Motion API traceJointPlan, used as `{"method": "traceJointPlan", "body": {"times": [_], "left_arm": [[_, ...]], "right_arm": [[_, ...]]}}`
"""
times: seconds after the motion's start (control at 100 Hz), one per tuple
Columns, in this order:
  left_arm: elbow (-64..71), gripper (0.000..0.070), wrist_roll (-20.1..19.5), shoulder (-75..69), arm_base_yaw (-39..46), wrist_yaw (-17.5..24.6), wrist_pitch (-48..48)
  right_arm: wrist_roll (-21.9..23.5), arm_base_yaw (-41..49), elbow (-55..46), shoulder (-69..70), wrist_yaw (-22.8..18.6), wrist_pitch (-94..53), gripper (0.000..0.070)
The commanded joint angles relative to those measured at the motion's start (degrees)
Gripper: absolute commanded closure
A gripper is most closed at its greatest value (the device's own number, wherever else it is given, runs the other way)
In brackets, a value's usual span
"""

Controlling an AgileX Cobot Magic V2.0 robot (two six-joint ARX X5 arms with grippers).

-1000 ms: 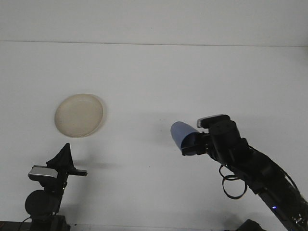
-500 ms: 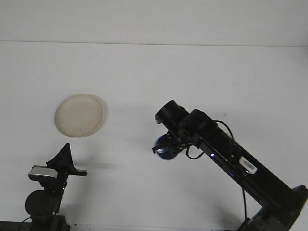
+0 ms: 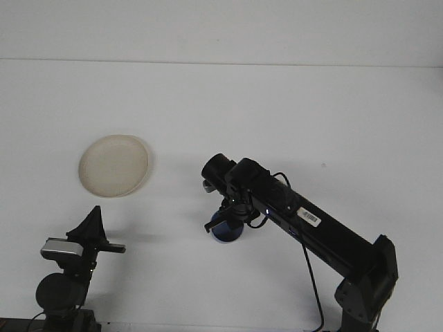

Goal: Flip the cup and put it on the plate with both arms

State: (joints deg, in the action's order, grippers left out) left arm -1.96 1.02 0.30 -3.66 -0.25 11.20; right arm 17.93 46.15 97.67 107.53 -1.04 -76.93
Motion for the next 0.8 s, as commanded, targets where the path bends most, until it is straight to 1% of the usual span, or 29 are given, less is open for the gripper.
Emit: {"method": "traceJointPlan", "body": {"times": [0.0,0.06,0.1,0.18,0.19,0.23,0.35,0.44,0.49,0.55,0.79], "left_arm": [[1.1,0.0688,0.3,-0.1,-0.1,0.0,0.9],[1.1,0.0688,0.3,-0.1,-0.1,0.0,0.9],[1.1,0.0688,0.3,-0.1,-0.1,0.0,0.9],[1.1,0.0688,0.3,-0.1,-0.1,0.0,0.9],[1.1,0.0688,0.3,-0.1,-0.1,0.0,0.9],[1.1,0.0688,0.3,-0.1,-0.1,0.0,0.9],[1.1,0.0688,0.3,-0.1,-0.1,0.0,0.9],[1.1,0.0688,0.3,-0.1,-0.1,0.0,0.9],[1.1,0.0688,0.3,-0.1,-0.1,0.0,0.9],[1.1,0.0688,0.3,-0.1,-0.1,0.0,0.9],[1.1,0.0688,0.3,-0.1,-0.1,0.0,0.9]], "right_arm": [[-1.4,0.7,1.3,2.3,-0.6,-1.4,0.0694],[-1.7,0.7,1.3,2.9,-0.8,-1.4,0.0680],[-1.7,0.7,1.3,3.3,-0.9,-1.4,0.0655],[-1.7,0.7,1.3,3.3,-1.1,-1.4,0.0559],[-1.7,0.7,1.3,3.3,-1.1,-1.4,0.0535],[-1.7,0.8,1.3,3.3,-1.1,-1.4,0.0485],[-1.9,0.8,1.3,3.3,-1.5,-1.4,0.0395],[-2.0,0.6,1.5,2.8,-1.6,-1.4,0.0286],[-2.4,0.2,1.7,2.1,-1.7,-1.4,0.0246],[-2.8,-0.1,2.0,1.0,-1.9,-1.4,0.0228],[-4.2,-2.5,3.6,-5.0,-1.9,-1.4,0.0228]]}}
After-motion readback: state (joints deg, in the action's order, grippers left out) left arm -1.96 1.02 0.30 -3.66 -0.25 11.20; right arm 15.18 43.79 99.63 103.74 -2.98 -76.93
